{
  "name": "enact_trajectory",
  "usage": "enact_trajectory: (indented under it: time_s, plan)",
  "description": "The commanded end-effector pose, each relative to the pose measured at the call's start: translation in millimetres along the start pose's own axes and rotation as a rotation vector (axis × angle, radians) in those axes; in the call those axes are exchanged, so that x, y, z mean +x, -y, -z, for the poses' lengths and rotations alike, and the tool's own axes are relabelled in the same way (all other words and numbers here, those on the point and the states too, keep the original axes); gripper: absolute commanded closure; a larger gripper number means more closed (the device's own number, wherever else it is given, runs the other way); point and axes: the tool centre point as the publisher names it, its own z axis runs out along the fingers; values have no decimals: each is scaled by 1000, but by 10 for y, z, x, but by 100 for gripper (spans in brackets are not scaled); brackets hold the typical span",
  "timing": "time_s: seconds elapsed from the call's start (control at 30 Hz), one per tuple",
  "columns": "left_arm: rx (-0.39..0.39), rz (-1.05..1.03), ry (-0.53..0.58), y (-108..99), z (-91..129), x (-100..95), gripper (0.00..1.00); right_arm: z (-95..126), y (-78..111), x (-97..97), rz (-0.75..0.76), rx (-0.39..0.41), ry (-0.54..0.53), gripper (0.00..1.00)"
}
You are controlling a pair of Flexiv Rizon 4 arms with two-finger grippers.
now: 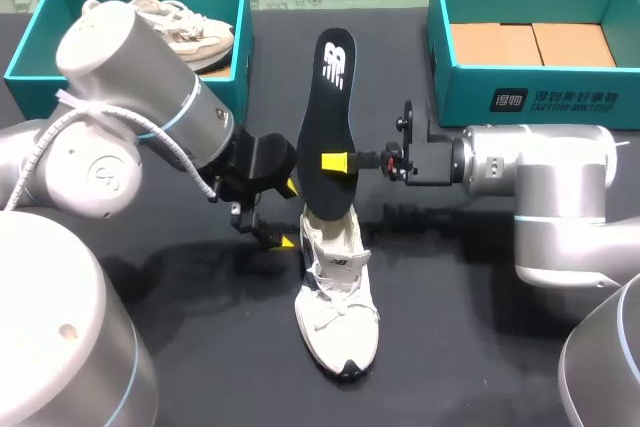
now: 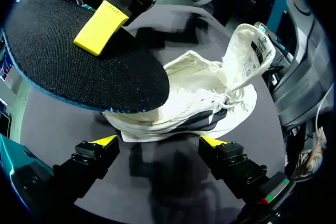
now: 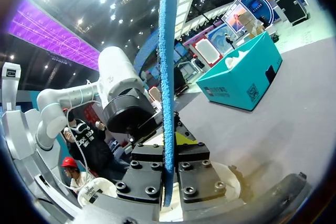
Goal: Take the shoe out of the shoebox, open the shoe tongue, remove and reinsert the insole, then place the shoe into the shoebox
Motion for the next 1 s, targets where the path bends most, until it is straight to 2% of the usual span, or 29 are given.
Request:
enact_trajectory:
  time_s: [0.03, 0.17, 0.37, 1.0]
  plan:
    - [-7, -2, 6, 1, 50, 28, 0, 5, -34, 21, 7, 7, 13, 100]
    - [-8, -1, 6, 3, 63, 29, 0, 27, -36, -36, 9, 13, 23, 100]
    - [-8, -1, 6, 3, 63, 29, 0, 55, -4, -79, 11, -18, 47, 100]
    - [-8, -1, 6, 3, 63, 29, 0, 62, 98, -89, 56, -80, 103, 100]
